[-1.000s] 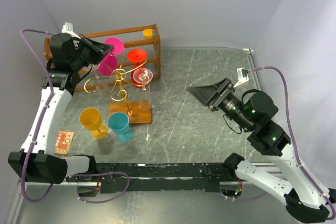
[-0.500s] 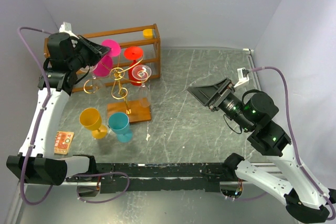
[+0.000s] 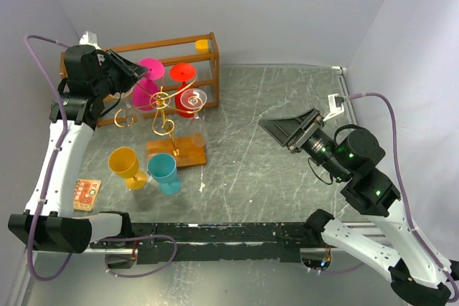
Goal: Place the wine glass upside down on the wine glass rack
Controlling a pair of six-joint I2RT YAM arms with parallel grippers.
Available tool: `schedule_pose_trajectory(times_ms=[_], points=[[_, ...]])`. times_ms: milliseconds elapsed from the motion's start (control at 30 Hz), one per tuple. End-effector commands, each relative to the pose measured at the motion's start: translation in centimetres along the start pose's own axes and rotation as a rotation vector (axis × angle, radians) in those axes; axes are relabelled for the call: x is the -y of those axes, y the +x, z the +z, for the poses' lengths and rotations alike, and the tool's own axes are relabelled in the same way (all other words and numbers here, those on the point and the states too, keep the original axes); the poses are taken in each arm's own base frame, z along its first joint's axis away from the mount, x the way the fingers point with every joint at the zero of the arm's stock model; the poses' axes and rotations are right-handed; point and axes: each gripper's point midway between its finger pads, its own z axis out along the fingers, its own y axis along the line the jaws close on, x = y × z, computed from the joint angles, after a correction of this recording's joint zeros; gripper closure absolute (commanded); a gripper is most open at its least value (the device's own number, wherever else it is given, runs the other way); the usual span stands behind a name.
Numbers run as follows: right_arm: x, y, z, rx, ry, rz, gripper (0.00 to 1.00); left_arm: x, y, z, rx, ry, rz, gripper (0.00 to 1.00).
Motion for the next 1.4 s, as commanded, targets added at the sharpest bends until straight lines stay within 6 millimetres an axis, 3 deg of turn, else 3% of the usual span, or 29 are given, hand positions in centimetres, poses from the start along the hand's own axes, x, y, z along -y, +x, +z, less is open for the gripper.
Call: schedule_pose_trajectory(times_ms=[0, 433, 667, 867, 1100, 1267, 1367], points=[[-0.3, -0.4, -0.2, 0.020, -0.010, -0.002, 0.35, 1.0, -1.8, -1.6, 0.062, 0.005, 0.036, 0.65], [0.8, 0.1, 0.0, -0.002, 0.031, -0.015, 0.36, 3.3, -3.3, -4.3, 0.093, 0.044, 0.089, 0.56], [1.9, 1.0, 0.8, -0.057, 0.085, -0.065, 0.36, 4.4, -3.7, -7.5, 0.107, 0.068, 0.205, 0.50], [4.1, 2.3, 1.8, -0.117, 0.155, -0.133, 0.37, 4.0, -1.3, -12.0, 0.083, 0.124, 0.372, 0.40], [6.7, 5.4, 3.9, -0.276, 0.166, -0.284, 0.37, 3.5, 2.9, -17.8, 0.052, 0.268, 0.552, 0.35], [8.1, 7.0, 4.9, -0.257, 0.240, -0.314, 0.37, 2.7, 4.2, -19.8, 0.057, 0.290, 0.672, 0.33], [8.0, 9.9, 5.2, -0.265, 0.296, -0.347, 0.38, 2.1, 4.7, -20.0, 0.062, 0.284, 0.688, 0.32]])
